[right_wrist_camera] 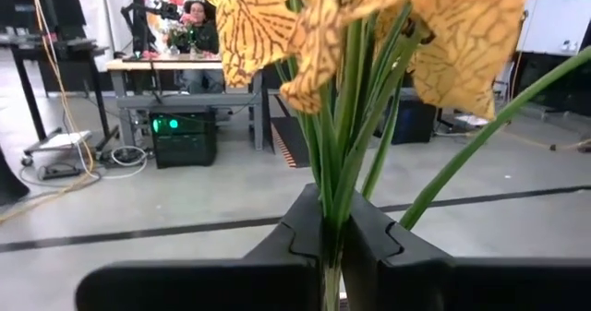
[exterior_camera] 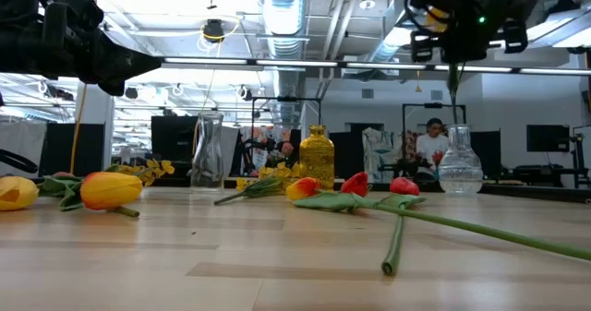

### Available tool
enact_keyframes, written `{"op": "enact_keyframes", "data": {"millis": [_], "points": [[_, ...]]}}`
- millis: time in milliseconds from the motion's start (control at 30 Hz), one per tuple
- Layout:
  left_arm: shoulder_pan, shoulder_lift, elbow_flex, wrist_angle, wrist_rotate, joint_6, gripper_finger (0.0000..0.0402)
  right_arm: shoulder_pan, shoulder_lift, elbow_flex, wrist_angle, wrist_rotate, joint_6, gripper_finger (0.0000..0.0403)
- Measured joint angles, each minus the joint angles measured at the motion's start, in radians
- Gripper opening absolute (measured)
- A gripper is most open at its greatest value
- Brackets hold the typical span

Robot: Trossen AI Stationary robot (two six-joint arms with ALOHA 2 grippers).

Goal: Sort flowers into vase by color
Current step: Put the right yellow flowers into the right transparent flower vase

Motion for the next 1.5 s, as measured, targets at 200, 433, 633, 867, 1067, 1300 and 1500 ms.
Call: {"op": "enact_keyframes", "data": {"millis": [200,433,633,867,1067,1300,1500], "points": [[0.0,0.0,0.0,0.0,0.0,0.0,0.0,0.0,0.051,0.0,0.0,-0.001,-0.062,0.0059],[0.0,0.0,0.0,0.0,0.0,0.0,0.0,0.0,0.054,0.0,0.007,-0.028,-0.12,0.0061],[0.0,0.0,0.0,0.0,0.0,0.0,0.0,-0.001,0.035,0.0,0.007,-0.11,-0.123,0.0062],[0.0,0.0,0.0,0.0,0.0,0.0,0.0,-0.018,0.029,0.0,0.008,-0.168,-0.126,0.0062],[0.0,0.0,0.0,0.0,0.0,0.0,0.0,-0.047,0.029,0.0,0.01,-0.257,-0.167,0.0077],[0.0,0.0,0.0,0.0,0.0,0.0,0.0,-0.08,0.029,0.0,0.007,-0.355,-0.175,0.0151],[0.0,0.0,0.0,0.0,0.0,0.0,0.0,-0.079,0.029,0.0,0.007,-0.405,-0.176,0.0213]]}}
